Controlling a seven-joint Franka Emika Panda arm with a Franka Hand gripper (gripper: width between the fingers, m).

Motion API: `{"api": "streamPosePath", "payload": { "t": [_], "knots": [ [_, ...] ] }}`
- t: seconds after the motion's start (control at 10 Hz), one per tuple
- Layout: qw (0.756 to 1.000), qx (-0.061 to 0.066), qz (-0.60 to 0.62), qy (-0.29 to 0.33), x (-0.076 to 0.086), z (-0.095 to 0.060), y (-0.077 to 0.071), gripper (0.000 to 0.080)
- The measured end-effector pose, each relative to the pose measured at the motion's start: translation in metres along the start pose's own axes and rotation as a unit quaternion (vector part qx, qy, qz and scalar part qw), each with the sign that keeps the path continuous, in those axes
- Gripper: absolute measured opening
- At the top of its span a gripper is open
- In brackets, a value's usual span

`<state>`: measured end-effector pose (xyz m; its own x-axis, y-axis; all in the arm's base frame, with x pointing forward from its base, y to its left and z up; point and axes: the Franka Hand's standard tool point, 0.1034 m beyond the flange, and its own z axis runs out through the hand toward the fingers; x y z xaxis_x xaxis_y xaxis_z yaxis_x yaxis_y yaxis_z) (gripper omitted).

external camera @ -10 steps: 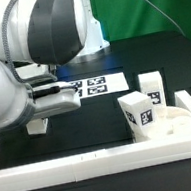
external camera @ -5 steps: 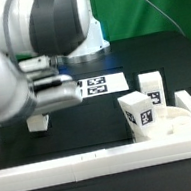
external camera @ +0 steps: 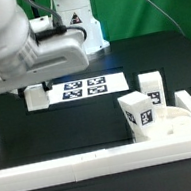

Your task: Assemble stool

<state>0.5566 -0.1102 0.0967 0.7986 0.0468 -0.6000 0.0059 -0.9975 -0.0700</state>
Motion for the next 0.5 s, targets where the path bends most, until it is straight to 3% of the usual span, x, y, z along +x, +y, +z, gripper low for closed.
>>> {"api": "streamPosePath", "payload": {
  "t": [0.2, 0.5],
  "knots": [
    [0.999, -0.004, 0.006, 0.052, -0.002, -0.006, -0.001, 0.0322],
    [0.99, -0.014, 0.009, 0.14, -0.009, -0.084, -0.048, 0.0322]
  ]
}}
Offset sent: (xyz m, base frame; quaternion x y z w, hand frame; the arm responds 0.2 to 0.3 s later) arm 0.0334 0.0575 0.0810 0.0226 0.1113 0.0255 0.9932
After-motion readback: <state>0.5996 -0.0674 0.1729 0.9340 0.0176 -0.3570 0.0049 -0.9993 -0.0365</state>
